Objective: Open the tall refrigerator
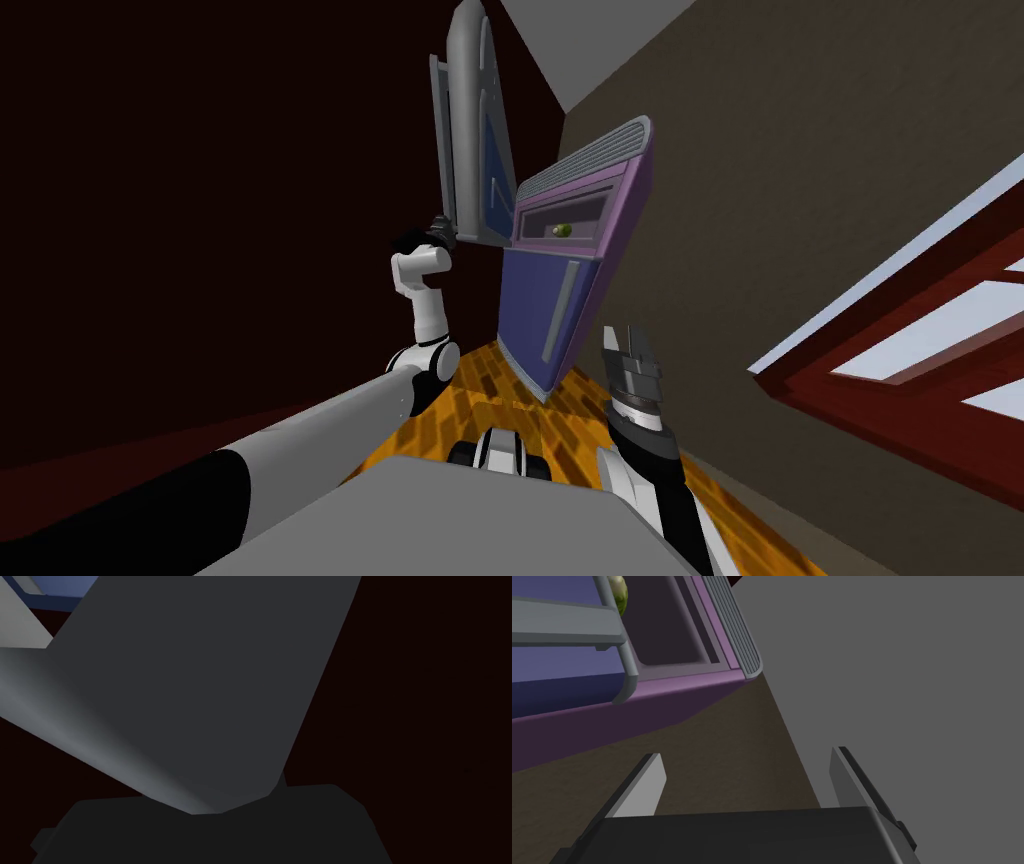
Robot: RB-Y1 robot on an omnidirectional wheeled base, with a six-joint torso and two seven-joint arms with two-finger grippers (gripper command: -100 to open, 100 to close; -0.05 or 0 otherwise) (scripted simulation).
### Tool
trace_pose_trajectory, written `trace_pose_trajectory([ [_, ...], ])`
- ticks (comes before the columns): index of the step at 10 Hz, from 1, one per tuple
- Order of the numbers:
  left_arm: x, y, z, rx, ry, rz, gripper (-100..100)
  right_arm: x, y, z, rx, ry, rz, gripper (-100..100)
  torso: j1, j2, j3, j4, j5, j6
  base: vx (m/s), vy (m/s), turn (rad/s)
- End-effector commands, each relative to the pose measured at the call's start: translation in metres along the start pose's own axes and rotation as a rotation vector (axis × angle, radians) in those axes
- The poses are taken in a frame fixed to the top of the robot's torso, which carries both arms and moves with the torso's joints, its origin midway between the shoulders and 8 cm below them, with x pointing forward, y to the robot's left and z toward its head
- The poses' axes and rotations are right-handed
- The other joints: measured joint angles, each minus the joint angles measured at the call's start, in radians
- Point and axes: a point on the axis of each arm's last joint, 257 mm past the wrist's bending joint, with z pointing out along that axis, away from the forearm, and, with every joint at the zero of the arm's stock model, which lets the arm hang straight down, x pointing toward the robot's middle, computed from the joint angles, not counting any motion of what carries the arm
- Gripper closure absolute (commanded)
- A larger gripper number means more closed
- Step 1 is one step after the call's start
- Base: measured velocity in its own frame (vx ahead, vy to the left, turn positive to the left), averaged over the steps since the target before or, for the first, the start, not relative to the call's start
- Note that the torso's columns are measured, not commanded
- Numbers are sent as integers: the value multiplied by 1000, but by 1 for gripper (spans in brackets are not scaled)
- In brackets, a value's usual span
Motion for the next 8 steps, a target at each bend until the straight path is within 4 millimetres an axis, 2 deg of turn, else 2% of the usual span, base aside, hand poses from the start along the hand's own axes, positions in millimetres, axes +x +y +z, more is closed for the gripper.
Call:
trace_pose_trajectory([
  [1,-3,-3,11,17,-27,25,100,0,0,0,0,0,0,0,4,-2,-2,1,0,-1,-141,305,-406],
  [2,-3,-3,11,17,-27,25,100,0,0,0,0,0,0,0,3,-2,-2,0,0,0,-122,184,-333],
  [3,-13,-1,19,22,-62,49,100,0,0,0,0,0,0,0,-4,-1,0,-1,0,-2,-211,207,-331],
  [4,-11,3,20,15,-59,50,100,0,0,0,0,0,0,0,0,3,2,-1,1,-1,-204,223,-379],
  [5,-22,2,26,25,-93,76,100,0,0,0,0,0,0,0,3,3,3,0,3,-4,-157,245,-332],
  [6,-19,9,28,12,-87,77,100,0,0,0,0,0,0,0,9,2,2,2,3,-6,-159,242,-354],
  [7,-19,9,28,12,-87,77,100,0,0,0,0,0,0,0,9,2,2,1,4,-6,-127,145,-279],
  [8,-23,15,27,-2,-91,78,100,0,0,0,0,0,0,0,4,2,3,1,4,-7,-53,56,-40],
])
